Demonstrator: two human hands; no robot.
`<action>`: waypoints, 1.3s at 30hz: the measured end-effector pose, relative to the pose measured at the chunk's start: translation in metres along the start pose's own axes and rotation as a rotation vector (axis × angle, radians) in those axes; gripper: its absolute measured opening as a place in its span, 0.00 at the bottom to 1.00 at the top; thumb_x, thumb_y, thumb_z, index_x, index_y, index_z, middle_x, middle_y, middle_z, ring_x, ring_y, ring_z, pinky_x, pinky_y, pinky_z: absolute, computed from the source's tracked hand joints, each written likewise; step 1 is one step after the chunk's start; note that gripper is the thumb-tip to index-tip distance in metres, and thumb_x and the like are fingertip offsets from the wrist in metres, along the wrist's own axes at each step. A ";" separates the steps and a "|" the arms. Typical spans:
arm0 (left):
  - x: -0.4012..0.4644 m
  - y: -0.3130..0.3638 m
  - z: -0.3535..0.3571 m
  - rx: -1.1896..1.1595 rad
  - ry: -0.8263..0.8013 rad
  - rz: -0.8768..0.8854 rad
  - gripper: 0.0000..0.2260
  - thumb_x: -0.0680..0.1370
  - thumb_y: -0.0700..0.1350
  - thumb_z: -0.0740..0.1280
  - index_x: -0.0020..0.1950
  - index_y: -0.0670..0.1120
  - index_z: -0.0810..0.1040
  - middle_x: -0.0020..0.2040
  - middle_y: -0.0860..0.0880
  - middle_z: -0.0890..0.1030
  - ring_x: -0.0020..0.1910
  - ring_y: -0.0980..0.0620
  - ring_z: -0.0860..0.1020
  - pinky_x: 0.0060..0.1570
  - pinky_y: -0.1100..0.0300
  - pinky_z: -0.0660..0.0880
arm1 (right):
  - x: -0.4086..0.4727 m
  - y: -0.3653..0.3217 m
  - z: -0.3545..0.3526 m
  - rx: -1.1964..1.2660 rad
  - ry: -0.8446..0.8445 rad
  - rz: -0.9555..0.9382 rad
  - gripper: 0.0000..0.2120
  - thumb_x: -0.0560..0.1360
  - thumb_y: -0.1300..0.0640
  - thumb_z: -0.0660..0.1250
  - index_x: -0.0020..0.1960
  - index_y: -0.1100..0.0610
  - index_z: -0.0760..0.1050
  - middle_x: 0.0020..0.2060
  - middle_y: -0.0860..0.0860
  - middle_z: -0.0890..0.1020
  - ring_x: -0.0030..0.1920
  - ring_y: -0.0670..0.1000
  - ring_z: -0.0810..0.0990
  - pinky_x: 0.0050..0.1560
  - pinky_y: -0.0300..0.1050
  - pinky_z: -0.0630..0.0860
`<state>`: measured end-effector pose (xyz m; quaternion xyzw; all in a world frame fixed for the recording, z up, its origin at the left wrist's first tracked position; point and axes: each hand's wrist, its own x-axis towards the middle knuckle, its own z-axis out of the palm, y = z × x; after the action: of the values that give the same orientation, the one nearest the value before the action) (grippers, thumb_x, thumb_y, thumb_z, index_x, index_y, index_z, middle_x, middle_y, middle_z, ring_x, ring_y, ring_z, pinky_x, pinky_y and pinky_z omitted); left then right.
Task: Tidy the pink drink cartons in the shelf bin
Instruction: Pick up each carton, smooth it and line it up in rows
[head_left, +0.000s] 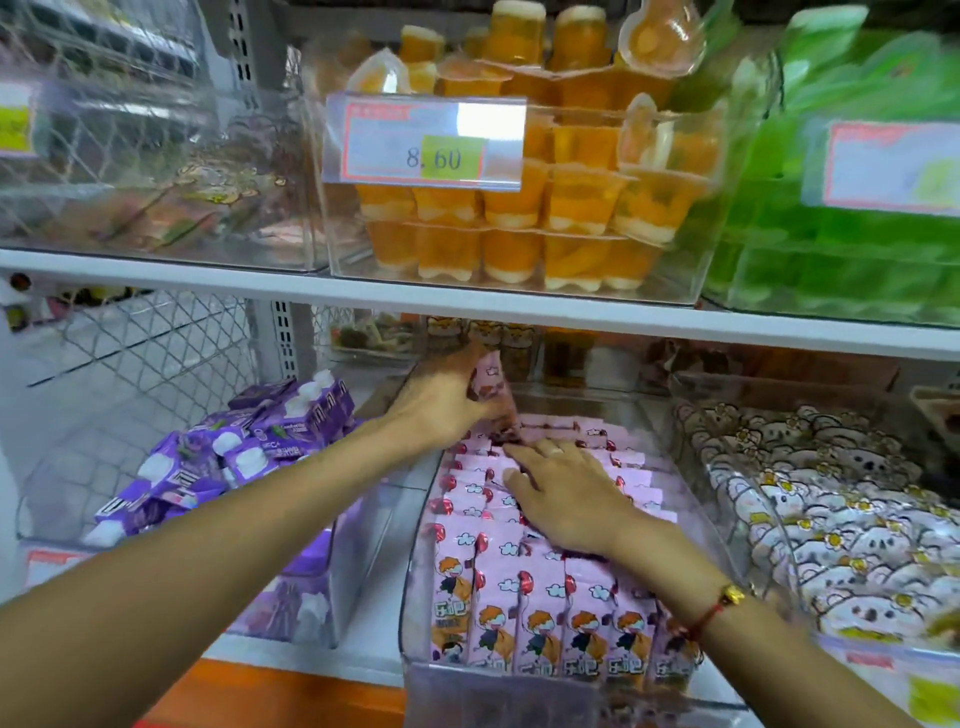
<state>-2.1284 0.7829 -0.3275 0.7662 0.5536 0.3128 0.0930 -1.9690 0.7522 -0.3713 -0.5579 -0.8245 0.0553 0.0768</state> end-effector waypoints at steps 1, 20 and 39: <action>0.004 0.001 0.001 0.053 -0.038 0.004 0.24 0.76 0.52 0.68 0.69 0.47 0.66 0.61 0.42 0.77 0.55 0.42 0.77 0.46 0.60 0.70 | -0.001 0.000 0.000 0.000 0.007 -0.005 0.24 0.83 0.47 0.47 0.76 0.51 0.56 0.74 0.53 0.63 0.73 0.56 0.59 0.72 0.50 0.53; 0.028 0.016 0.003 0.515 -0.485 0.110 0.14 0.81 0.46 0.60 0.65 0.51 0.76 0.65 0.49 0.76 0.61 0.48 0.74 0.59 0.56 0.72 | -0.014 -0.003 -0.013 0.097 0.000 -0.006 0.23 0.82 0.46 0.49 0.76 0.50 0.58 0.76 0.51 0.58 0.75 0.54 0.54 0.74 0.52 0.52; -0.003 0.029 0.002 -0.329 0.056 -0.175 0.05 0.81 0.45 0.63 0.51 0.45 0.75 0.55 0.43 0.79 0.51 0.47 0.77 0.51 0.54 0.76 | -0.041 -0.009 -0.004 0.028 -0.041 -0.039 0.25 0.81 0.40 0.48 0.75 0.48 0.60 0.76 0.50 0.60 0.75 0.53 0.55 0.75 0.55 0.50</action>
<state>-2.1049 0.7698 -0.3159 0.6807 0.5619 0.4108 0.2283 -1.9612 0.7114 -0.3680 -0.5392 -0.8359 0.0766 0.0687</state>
